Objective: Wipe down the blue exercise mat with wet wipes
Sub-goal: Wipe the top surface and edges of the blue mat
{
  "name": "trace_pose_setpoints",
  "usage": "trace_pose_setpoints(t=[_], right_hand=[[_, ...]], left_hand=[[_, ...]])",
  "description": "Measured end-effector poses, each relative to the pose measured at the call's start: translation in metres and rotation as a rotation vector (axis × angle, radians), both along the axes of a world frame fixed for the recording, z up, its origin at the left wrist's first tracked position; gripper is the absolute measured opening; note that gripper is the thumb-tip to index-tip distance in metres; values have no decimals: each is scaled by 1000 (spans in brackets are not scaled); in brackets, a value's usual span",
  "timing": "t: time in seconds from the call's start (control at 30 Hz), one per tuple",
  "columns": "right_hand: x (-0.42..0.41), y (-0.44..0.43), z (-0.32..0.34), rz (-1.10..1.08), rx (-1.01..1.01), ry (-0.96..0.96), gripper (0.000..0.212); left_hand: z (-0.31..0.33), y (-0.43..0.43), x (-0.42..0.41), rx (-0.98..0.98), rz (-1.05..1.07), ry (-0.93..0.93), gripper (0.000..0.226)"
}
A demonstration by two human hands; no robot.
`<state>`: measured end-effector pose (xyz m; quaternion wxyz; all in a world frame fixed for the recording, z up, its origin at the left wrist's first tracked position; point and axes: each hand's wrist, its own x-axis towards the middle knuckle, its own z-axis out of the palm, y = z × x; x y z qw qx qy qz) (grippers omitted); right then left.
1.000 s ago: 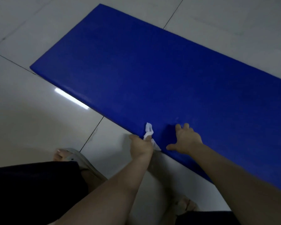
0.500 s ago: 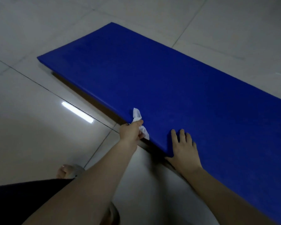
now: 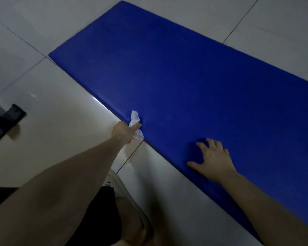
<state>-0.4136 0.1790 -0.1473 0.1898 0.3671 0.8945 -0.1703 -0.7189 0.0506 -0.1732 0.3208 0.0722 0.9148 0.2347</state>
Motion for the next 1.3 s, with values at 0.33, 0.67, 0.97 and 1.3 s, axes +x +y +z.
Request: trace_pose_setpoints(t=[0.33,0.67,0.97,1.3], right_hand=[[-31,40,6,15,-88,-188,81],[-59,59,11,146,-117,-426,108],[-65,69,9,150,-163,-450,117],[-62,71,9,143,-198,-410,109]], left_hand=[[-1,2,5,144,-519,405,14],[16,2,-23,-174,-1289,697,45],[14,10,-36,52,-638,-139,25],[4,-5,-10,24,-580,464,22]])
